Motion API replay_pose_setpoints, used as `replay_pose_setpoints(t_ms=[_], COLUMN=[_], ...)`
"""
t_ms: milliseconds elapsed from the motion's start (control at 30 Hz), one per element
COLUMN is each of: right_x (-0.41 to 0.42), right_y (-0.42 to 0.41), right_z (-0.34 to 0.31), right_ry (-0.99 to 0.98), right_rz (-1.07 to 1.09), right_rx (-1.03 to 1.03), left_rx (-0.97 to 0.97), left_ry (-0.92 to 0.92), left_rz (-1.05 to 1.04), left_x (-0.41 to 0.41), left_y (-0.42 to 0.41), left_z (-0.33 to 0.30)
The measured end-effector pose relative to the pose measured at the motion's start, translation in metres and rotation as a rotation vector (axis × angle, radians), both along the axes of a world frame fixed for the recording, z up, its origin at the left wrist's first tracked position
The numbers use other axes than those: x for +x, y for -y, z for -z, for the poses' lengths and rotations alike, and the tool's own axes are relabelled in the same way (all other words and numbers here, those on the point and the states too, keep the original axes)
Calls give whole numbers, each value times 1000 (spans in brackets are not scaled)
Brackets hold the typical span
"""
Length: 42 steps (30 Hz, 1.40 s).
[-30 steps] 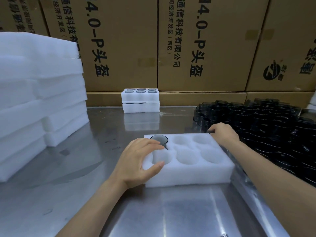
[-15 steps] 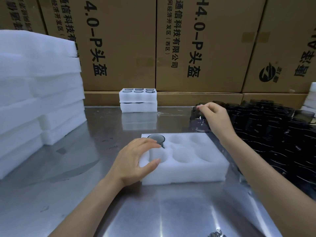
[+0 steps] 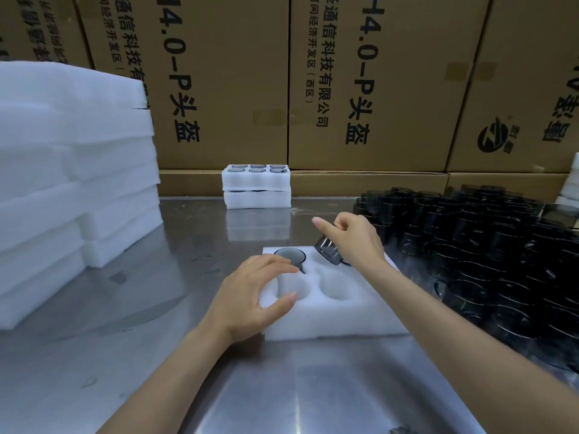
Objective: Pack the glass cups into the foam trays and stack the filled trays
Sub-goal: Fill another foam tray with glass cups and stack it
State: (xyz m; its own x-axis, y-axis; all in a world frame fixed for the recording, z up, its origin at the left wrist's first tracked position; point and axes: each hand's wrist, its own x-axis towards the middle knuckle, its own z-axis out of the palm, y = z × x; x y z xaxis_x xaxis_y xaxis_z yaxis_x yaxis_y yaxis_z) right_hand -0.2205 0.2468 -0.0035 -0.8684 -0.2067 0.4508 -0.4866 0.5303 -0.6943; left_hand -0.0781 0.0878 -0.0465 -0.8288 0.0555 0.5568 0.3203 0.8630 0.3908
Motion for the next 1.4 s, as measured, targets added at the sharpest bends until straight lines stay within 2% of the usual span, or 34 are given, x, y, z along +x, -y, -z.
replay_pose_setpoints(t_ms=[133,333,433,533,633,767,867,1000,1133,1300,1400], right_x=[9,11,11,10,8,11,14,18,24,29,30], right_y=[10,13,8,-15,-42,-59,-59,-59,-58,-57,-56], right_z=[6,6,0,-10,-11,4,12,17,15,11,13], right_ry=[-163,-148,-86,-30,-21,-16,18,12,52,91,78], right_rz=[-69,-118,-116,-165,-248,-364,-419,-387,-320,-311,-303], right_rx=[143,287,234,15,95,324,398,451,593,615,595], left_rx=[3,-14,-15,84,154,3,-131,-182,-189,-191,-210], left_ry=[-7,-9,1,22,75,212,294,367,446,448,385], left_rz=[-1,-3,3,45,57,65,76,66,20,2,-7], left_x=[0,-2,-2,-4,-6,-15,-26,-32,-34,-35,-33], left_y=[0,2,4,4,-1,-17,-27,-27,-29,-30,-30], left_z=[0,1,0,-5,-14,-25,-30,-25,-23,-22,-17])
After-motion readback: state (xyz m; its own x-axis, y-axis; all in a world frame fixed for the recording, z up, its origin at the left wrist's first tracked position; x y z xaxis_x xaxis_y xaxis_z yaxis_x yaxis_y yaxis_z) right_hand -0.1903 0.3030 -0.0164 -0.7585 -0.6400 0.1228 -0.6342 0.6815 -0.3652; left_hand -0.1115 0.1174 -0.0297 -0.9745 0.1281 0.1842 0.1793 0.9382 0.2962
